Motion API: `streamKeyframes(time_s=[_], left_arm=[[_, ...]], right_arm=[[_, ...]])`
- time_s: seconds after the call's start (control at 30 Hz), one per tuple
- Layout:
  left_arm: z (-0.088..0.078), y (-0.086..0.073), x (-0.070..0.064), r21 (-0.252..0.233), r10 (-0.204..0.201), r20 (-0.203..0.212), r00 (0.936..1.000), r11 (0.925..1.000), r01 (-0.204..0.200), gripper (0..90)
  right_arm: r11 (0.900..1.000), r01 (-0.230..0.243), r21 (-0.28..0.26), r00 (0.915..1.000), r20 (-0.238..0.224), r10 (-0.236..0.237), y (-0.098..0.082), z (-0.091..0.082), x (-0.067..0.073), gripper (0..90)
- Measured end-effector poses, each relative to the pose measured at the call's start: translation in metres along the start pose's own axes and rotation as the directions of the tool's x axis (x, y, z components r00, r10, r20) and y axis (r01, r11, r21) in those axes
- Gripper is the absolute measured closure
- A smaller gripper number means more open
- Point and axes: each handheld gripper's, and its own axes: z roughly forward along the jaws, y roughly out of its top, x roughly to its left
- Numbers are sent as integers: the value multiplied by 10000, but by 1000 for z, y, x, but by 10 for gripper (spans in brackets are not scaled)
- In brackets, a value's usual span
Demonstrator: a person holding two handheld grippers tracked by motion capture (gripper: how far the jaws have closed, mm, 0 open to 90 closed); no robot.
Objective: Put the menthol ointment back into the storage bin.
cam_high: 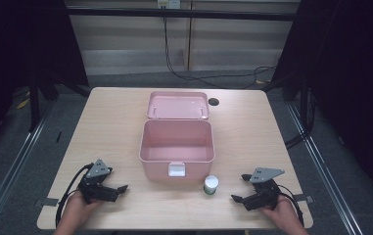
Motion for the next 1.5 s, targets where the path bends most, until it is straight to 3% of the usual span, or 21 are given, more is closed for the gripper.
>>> streamKeyframes(time_s=[0.13, 0.23, 0.3, 0.33, 0.37, 0.43, 0.47, 0.53, 0.6, 0.63, 0.67, 0.77, 0.9, 0.93, 0.97, 1.03, 1.17, 1.43, 1.5], left_arm=[[0, 0, 0, -2, 0, 1, 10000, 10000, 0, 101], [0, 0, 0, -3, 0, 8, 10000, 10000, 0, 101], [0, 0, 0, -2, -2, 10, 10000, 10000, 2, 101], [0, 0, 0, -8, -10, 9, 10000, 10000, 10, 101], [0, 0, 0, -12, -17, 7, 10000, 10000, 17, 101], [0, 0, 0, -18, -76, 17, 10000, 10000, 76, 101], [0, 0, -1, -21, -110, 20, 9999, 9999, 110, 101], [0, 0, -1, -23, -116, 17, 9999, 9999, 116, 101], [0, 0, 0, 23, -53, 23, 10000, 10000, 53, 101], [0, 0, 0, 17, -59, 32, 10000, 10000, 59, 101], [0, 0, 0, 20, -14, 16, 10000, 10000, 14, 101], [0, 0, 0, 18, -50, 21, 10000, 10000, 50, 101], [0, 0, 0, 18, -56, 38, 10000, 10000, 56, 101], [0, 0, 0, 17, -56, 46, 10000, 10000, 56, 101], [0, 0, 0, 19, -56, 39, 10000, 10000, 55, 101], [0, 0, 0, 27, -58, 36, 10000, 10000, 58, 101], [0, 0, 0, 29, -55, 36, 10000, 10000, 55, 101], [0, 0, 0, 20, -60, 43, 10000, 10000, 60, 101], [0, 0, 0, 20, -56, 38, 10000, 10000, 56, 101]], right_arm=[[9998, -124, 179, 9998, 133, 121, 3, 1, 2, 141], [9951, -448, 886, 9984, 371, 417, 12, 2, 5, 142], [9878, -622, 1429, 9979, 288, 587, 21, 3, 8, 157], [9754, -809, 2049, 9965, -61, 840, 32, 5, 12, 210], [9754, -809, 2049, 9965, -61, 840, 32, 5, 12, 210], [9579, -881, 2734, 9958, -7, 918, 43, 6, 19, 217], [9445, -782, 3190, 9967, 58, 806, 51, 7, 23, 215], [9347, -478, 3522, 9986, -59, 533, 65, 7, 31, 232], [9308, -16, 3656, 9999, -116, 63, 79, 6, 39, 236], [9252, 408, 3772, 9991, -53, -418, 90, 6, 47, 251], [9230, 506, 3815, 9985, 6, -550, 94, 7, 49, 252], [9143, 519, 4017, 9982, 77, -601, 103, 12, 55, 270], [8907, 710, 4489, 9962, 130, -860, 112, 21, 60, 290], [8907, 710, 4489, 9962, 130, -860, 112, 21, 60, 290], [8815, 776, 4658, 9957, 86, -923, 116, 25, 61, 298], [8742, 879, 4776, 9946, 63, -1034, 120, 29, 61, 312], [8730, 813, 4809, 9955, 35, -946, 124, 32, 59, 329], [8544, 703, 5148, 9971, -127, -744, 135, 38, 53, 382], [8443, 593, 5325, 9981, -186, -583, 138, 41, 52, 389]])
